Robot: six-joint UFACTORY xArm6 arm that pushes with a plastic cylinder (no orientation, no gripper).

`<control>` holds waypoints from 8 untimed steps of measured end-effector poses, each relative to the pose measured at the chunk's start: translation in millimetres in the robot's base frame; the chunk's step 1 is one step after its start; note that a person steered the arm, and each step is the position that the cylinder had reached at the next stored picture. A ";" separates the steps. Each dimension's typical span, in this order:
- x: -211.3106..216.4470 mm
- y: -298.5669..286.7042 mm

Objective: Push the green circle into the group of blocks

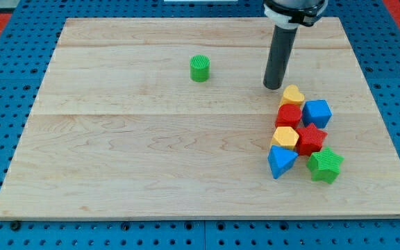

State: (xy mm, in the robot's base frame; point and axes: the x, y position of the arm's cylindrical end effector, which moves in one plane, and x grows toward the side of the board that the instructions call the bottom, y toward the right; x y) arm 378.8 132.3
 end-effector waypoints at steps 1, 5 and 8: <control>42.7 15.4; -62.7 -83.5; -33.2 0.6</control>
State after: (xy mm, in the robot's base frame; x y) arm 345.6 133.0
